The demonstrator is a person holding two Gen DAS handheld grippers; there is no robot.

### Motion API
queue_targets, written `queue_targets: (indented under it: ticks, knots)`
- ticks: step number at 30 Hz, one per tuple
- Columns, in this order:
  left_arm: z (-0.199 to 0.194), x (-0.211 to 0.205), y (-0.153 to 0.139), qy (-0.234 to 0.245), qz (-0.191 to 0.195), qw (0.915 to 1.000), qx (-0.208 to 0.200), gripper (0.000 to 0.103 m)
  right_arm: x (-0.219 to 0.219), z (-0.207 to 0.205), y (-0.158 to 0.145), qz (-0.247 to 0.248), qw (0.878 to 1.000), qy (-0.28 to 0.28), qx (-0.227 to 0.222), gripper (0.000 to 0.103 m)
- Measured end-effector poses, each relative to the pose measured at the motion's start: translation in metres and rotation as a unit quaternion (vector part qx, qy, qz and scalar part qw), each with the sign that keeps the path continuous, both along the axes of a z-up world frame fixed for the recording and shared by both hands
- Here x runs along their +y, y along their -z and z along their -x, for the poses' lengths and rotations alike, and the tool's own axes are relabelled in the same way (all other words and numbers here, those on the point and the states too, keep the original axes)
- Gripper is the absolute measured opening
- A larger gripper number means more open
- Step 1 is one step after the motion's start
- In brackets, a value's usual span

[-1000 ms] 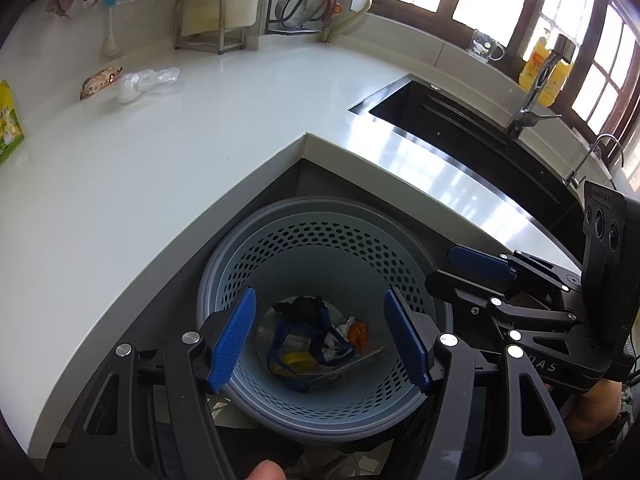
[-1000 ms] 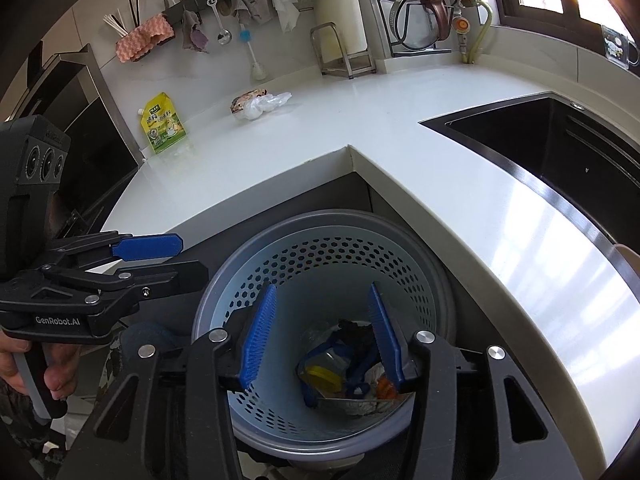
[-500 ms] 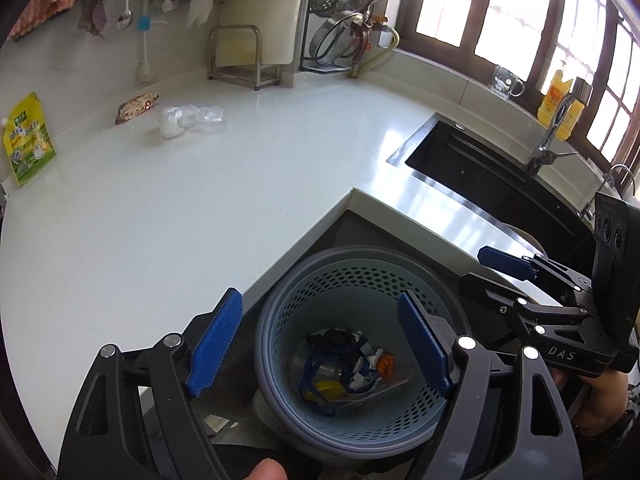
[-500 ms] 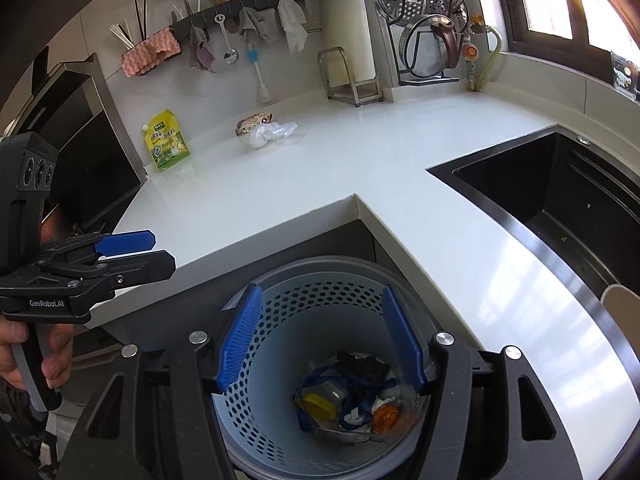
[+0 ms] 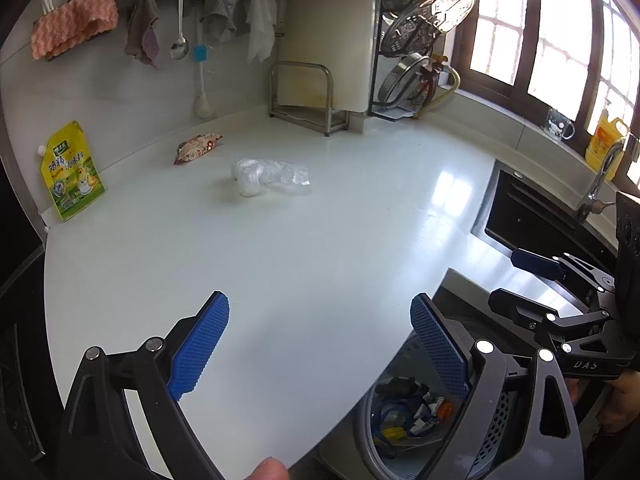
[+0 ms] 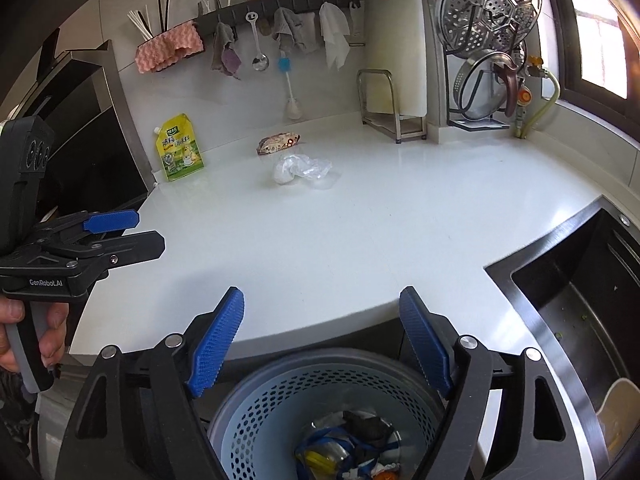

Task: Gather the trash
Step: 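Move both tools back over the counter toward the plastic wrap and snack wrapper, then grasp the clear plastic wrap with the right tool while the left tool grasps the snack wrapper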

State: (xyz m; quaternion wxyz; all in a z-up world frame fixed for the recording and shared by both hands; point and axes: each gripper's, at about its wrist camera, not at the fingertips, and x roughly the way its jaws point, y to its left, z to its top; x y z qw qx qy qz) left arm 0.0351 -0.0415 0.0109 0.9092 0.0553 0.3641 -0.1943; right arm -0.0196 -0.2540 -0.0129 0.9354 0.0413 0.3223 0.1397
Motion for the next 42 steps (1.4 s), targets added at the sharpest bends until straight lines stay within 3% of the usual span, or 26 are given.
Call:
queue_targets:
  ticks: [8,20,30,39,40,42]
  knots:
    - [-0.060,0.025,-0.004,-0.028,-0.009,0.9995,-0.008,0.093,0.031,-0.077,-0.010,0.010,0.999,-0.037,0.006,0.078]
    - [-0.161,0.055,0.015,-0.066,-0.023,0.9976,-0.002,0.094,0.077,-0.204,-0.015,0.035,0.995,-0.089,0.022,0.079]
    - [-0.245,0.078,0.029,-0.084,-0.028,0.9961,0.004,0.094,0.115,-0.311,0.021,0.080,0.986,-0.125,0.080,0.079]
    - [-0.324,0.094,0.044,-0.069,-0.022,0.9973,0.011,0.094,0.136,-0.349,0.044,0.118,0.980,-0.131,0.096,0.079]
    - [-0.333,0.093,0.046,-0.064,-0.020,0.9976,0.013,0.094,0.136,-0.350,0.047,0.120,0.979,-0.135,0.099,0.076]
    - [-0.350,0.090,0.053,-0.052,-0.029,0.9981,0.015,0.094,0.135,-0.352,0.053,0.129,0.976,-0.142,0.106,0.060]
